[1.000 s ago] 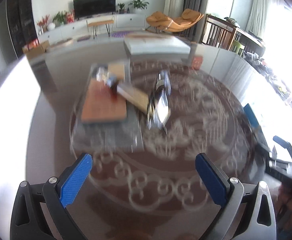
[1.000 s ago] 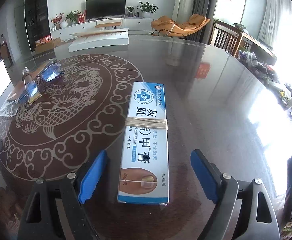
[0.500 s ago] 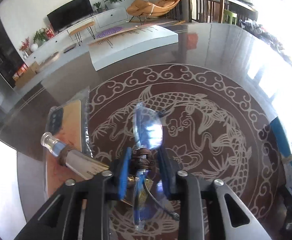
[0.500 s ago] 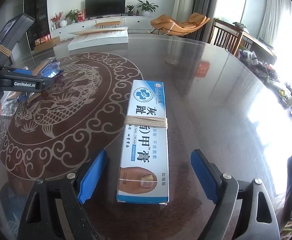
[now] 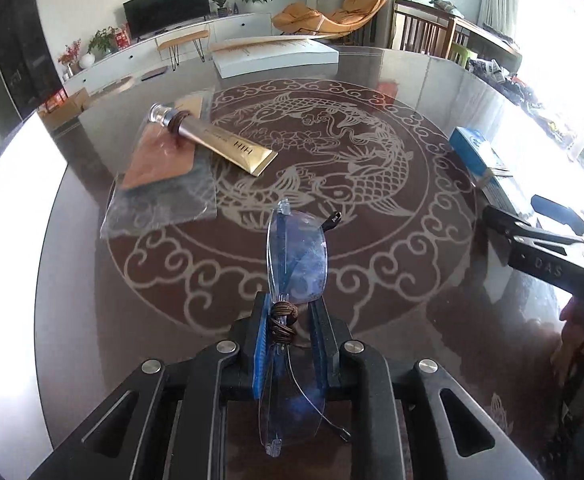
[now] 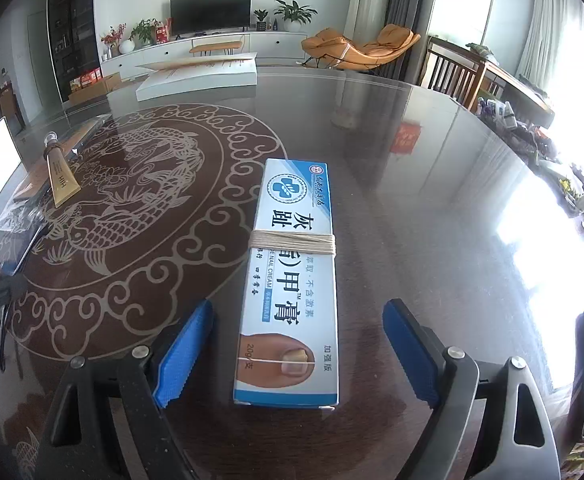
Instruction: Organize objects
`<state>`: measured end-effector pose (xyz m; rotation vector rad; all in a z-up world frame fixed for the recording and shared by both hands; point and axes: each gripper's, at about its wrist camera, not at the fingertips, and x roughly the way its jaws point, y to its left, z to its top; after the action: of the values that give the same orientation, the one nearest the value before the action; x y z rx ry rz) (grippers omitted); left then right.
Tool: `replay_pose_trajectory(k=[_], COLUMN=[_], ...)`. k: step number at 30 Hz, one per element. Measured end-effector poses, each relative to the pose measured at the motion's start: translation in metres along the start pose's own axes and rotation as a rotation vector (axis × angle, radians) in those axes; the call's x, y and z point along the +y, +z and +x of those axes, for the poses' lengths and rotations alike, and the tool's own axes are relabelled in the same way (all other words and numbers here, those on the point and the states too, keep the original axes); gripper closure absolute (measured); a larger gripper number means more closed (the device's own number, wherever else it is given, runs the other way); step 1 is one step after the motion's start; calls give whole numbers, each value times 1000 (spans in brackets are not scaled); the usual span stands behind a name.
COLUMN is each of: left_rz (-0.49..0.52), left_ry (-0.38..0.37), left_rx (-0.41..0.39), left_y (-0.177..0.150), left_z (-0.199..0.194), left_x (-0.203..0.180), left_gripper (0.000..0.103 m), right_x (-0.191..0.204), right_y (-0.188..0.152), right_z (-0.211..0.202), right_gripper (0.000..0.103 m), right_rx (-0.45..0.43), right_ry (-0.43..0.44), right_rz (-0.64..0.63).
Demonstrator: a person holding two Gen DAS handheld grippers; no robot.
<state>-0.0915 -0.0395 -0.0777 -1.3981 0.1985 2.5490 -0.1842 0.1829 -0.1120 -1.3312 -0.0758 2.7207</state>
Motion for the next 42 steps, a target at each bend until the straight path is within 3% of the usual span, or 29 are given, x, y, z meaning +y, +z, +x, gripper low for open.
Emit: replay_pose_trajectory(k=[1,3,4,5,11,42], left_rz=[-5,4,10,10,-27,-22], left_ry=[-10,-3,21,38,20,11], left_rx=[-4,-21,-11,-13,-26,-29], left_y=[-10,-20,-23,-25,-28,-28], left_z=[-3,-3,0,1,7,7], left_x=[-1,0,0,1,11,11], left_gripper=[78,52,22,8,0,0], right_x=[0,0,0,0,-2,-1], right_y=[0,0,0,0,1,2], right_z=[0,0,0,0,2,3], right_gripper=[15,15,15,15,15,14], right_rx=[0,0,0,0,5,7], right_ry=[0,0,0,0,7,11], right_rz=[0,0,0,0,9,16])
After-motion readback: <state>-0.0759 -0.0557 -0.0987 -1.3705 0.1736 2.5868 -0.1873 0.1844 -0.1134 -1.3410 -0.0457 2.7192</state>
